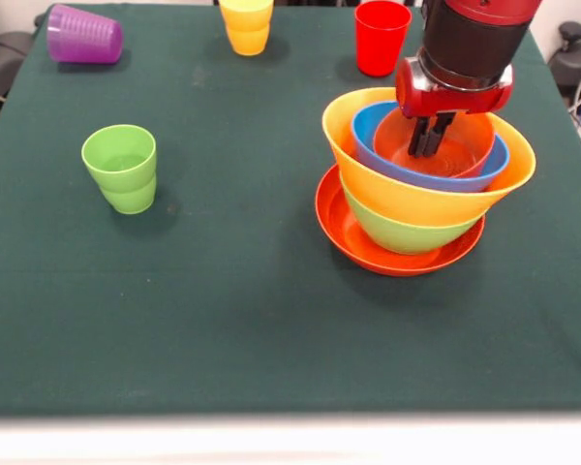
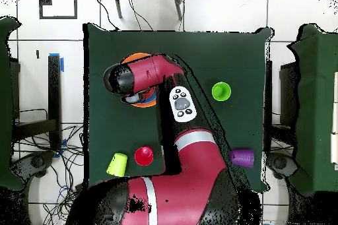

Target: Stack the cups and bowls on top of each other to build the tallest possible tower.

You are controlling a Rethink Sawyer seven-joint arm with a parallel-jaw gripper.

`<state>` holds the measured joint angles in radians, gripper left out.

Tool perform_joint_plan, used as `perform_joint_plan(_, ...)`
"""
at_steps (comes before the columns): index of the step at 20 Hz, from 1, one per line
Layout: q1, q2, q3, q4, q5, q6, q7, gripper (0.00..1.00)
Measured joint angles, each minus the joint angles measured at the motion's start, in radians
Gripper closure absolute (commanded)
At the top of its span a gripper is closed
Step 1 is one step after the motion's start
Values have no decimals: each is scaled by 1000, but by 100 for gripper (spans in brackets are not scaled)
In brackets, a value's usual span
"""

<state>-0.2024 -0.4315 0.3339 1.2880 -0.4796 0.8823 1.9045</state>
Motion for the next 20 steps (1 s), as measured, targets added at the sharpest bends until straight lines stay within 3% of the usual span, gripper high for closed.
perform_joint_plan(15,-7,1,12,-2,-2,-3,0,100)
perform_joint_plan(20,-9,3,31,-12,-49,-48,0,100)
